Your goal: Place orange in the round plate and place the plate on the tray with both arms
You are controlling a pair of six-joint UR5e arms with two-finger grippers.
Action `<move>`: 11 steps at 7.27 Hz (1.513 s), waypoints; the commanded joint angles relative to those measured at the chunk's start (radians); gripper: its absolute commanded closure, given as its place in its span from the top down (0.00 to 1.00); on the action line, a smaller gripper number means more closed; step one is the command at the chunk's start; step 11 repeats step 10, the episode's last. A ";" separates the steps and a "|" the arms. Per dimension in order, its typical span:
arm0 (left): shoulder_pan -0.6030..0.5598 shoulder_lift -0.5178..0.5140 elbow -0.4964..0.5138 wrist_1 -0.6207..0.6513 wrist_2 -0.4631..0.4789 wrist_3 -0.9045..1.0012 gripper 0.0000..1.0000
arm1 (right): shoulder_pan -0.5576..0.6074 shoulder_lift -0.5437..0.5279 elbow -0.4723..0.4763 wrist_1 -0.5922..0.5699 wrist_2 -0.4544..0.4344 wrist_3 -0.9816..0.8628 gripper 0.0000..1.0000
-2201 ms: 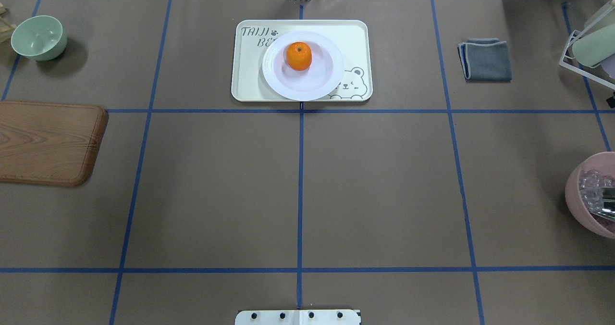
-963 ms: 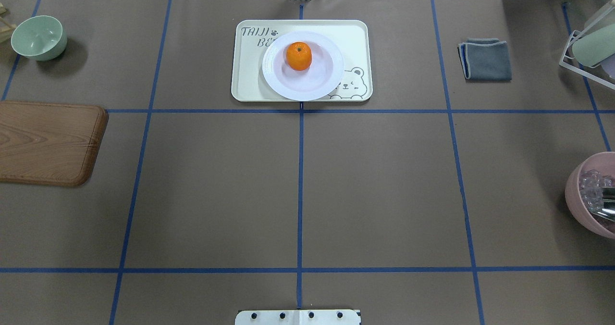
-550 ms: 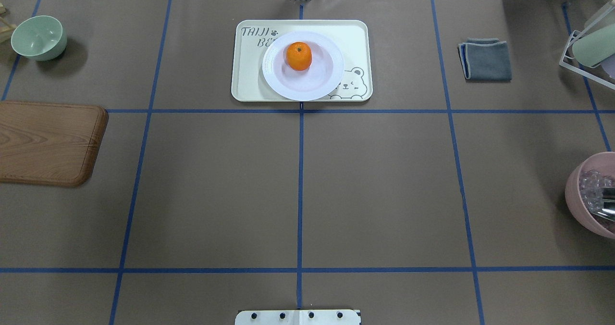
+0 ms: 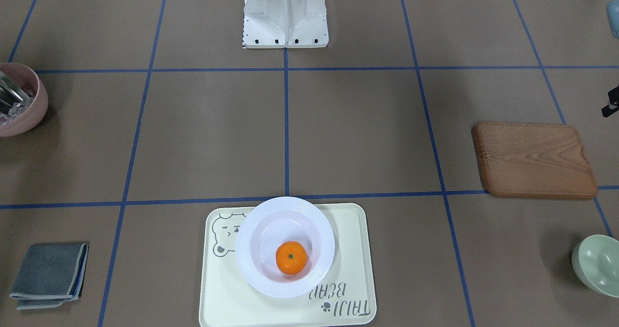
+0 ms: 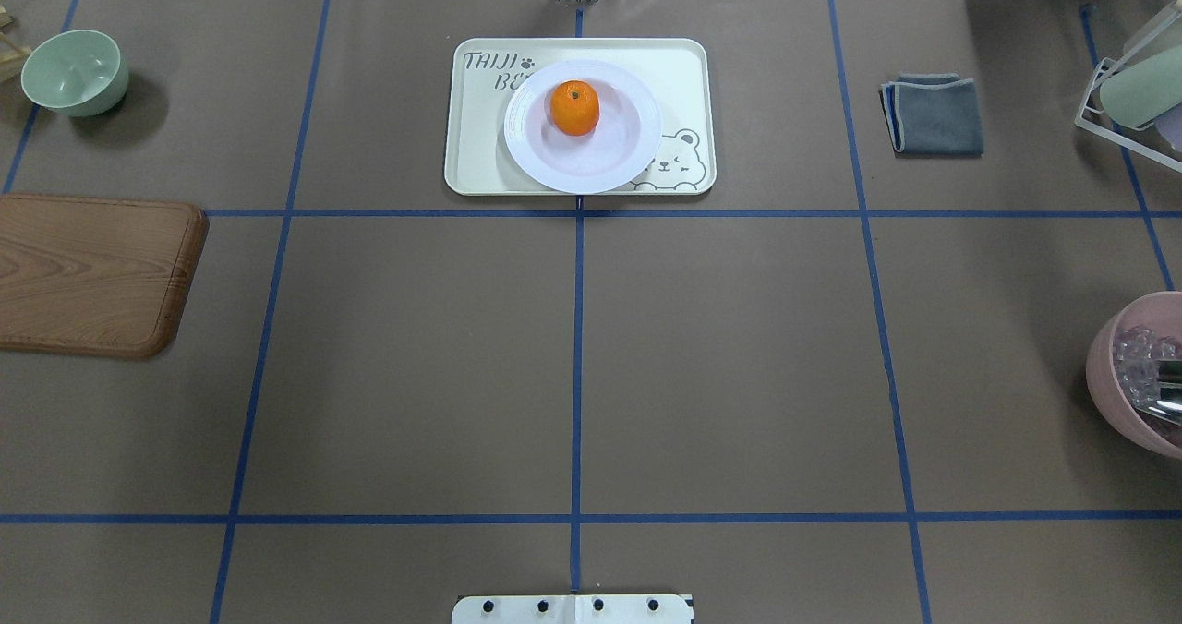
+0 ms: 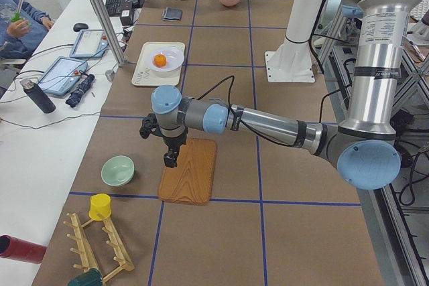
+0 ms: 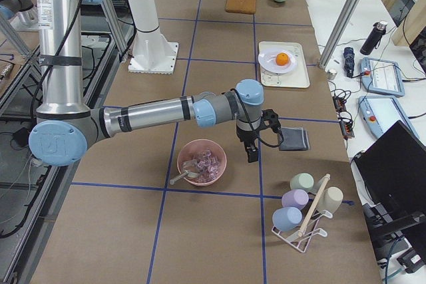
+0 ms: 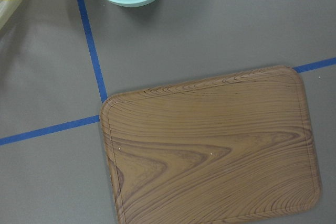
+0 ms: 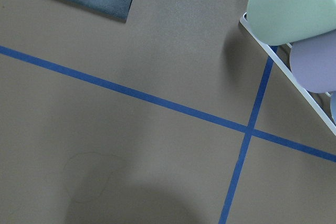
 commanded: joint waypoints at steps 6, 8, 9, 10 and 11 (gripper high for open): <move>0.000 -0.001 0.000 -0.002 0.005 0.003 0.98 | 0.000 0.007 0.002 0.000 0.000 0.003 1.00; 0.000 0.006 0.008 -0.024 0.005 0.003 0.98 | 0.000 0.007 0.002 0.000 0.000 0.003 1.00; 0.000 0.006 0.011 -0.026 0.005 0.001 0.98 | 0.000 0.007 0.002 0.000 0.000 0.005 1.00; 0.000 0.005 0.011 -0.028 0.005 0.003 0.98 | 0.000 0.009 0.002 0.000 0.000 0.005 1.00; 0.000 0.005 0.011 -0.028 0.005 0.003 0.98 | 0.000 0.009 0.002 0.000 0.000 0.005 1.00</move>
